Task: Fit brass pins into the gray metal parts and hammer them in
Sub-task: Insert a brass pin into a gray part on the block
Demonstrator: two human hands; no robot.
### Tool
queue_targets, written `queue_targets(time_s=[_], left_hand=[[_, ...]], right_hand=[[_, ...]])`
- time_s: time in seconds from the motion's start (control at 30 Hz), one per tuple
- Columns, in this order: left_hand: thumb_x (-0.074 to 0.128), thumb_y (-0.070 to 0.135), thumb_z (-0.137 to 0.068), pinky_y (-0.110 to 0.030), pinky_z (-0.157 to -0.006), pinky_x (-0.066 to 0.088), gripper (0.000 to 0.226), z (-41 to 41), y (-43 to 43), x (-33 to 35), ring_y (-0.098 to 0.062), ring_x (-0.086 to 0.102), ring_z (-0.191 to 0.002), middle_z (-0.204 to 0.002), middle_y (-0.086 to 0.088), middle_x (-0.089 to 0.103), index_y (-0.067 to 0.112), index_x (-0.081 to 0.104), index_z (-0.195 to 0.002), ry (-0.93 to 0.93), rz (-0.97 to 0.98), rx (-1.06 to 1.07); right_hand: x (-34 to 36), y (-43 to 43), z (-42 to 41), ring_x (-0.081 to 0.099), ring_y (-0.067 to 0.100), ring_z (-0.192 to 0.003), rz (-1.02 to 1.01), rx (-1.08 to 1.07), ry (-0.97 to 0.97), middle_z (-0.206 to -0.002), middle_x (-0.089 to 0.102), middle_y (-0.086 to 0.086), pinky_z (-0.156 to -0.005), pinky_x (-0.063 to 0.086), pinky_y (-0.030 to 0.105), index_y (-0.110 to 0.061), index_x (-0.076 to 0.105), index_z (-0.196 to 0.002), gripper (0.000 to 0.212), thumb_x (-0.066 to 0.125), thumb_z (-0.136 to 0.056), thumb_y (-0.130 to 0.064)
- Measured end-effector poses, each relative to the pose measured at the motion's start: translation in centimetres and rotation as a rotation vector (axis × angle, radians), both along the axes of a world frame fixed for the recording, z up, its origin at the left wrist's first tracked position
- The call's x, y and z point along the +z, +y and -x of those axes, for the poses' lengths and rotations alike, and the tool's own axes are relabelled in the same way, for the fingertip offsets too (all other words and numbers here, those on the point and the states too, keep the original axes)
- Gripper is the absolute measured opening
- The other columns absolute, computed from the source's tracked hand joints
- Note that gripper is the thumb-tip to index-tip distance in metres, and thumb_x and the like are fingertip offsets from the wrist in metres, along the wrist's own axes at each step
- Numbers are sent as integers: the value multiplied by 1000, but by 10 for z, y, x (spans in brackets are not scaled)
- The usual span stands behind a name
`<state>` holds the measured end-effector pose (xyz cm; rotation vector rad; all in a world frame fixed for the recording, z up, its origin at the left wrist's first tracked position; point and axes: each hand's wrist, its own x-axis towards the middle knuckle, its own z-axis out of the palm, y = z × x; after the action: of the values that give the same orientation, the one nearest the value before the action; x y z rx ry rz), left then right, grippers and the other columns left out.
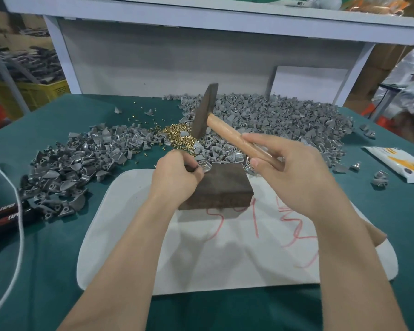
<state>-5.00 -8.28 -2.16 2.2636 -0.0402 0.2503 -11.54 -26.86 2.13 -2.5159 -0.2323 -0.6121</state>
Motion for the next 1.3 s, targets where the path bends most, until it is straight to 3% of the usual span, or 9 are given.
queue_targets(time_s=[0.1,0.27,0.43,0.57,0.63,0.73,0.93,1.1,1.3], left_hand=[[67,20,-83,-28,-85,44,10,-1,0,-1,-22,60,-99,-95,2,67,22,61,-76,-15,-54,-10],[64,20,-84,-30,-86,44,7,-1,2,-1,-24,57,-103,-105,0,65,23,58,-81,-33,-74,68],[66,22,-84,-29,-84,44,7,-1,1,-2,-22,57,-101,-101,2,64,20,61,-80,-34,-49,84],[67,18,-83,-24,-78,41,5,-2,2,-1,-21,59,-96,-92,3,63,18,63,-80,-15,7,77],[68,17,-83,-23,-76,39,8,-1,2,0,-20,59,-93,-88,3,62,18,63,-77,-18,12,65],[67,18,-84,-24,-75,40,10,-1,2,0,-23,59,-91,-89,-1,65,18,62,-75,-18,20,71],[67,15,-83,-23,-74,36,8,-2,1,0,-16,54,-86,-92,2,63,16,63,-77,-12,20,68],[67,14,-83,-25,-69,40,13,0,2,0,-24,56,-80,-87,-10,69,10,66,-71,-41,45,75],[68,15,-82,-21,-73,36,15,0,4,1,-15,51,-83,-83,2,60,17,61,-70,-22,23,53]], right_hand=[[-3,-7,7,48,-19,-72,41,14,51,-72,47,-51,-60,36,4,-51,58,-117,41,61,-87,-24],[-1,-11,11,52,-8,-67,36,9,77,-78,52,-45,-58,37,4,-51,59,-116,40,61,-86,-24],[0,-8,12,49,-17,-71,39,31,80,-73,47,-51,-62,34,0,-49,58,-118,41,61,-87,-23],[-2,-5,13,52,-12,-61,66,45,162,-67,53,-30,-56,39,10,-51,57,-119,41,60,-88,-25],[-2,-3,13,51,-7,-59,51,11,105,-69,53,-28,-59,43,21,-53,56,-119,41,60,-88,-26],[1,-4,14,53,2,-68,3,-35,6,-78,60,-26,-64,41,19,-51,56,-120,40,60,-88,-28],[-1,2,13,52,5,-65,73,-35,189,-74,55,-22,-66,54,35,-59,52,-118,43,59,-89,-28],[5,-1,17,56,9,-74,-5,-71,-2,-81,65,-17,-70,46,28,-55,54,-118,42,60,-87,-28],[-1,3,15,50,4,-61,57,-25,213,-69,54,-21,-62,52,34,-61,50,-117,45,59,-89,-27]])
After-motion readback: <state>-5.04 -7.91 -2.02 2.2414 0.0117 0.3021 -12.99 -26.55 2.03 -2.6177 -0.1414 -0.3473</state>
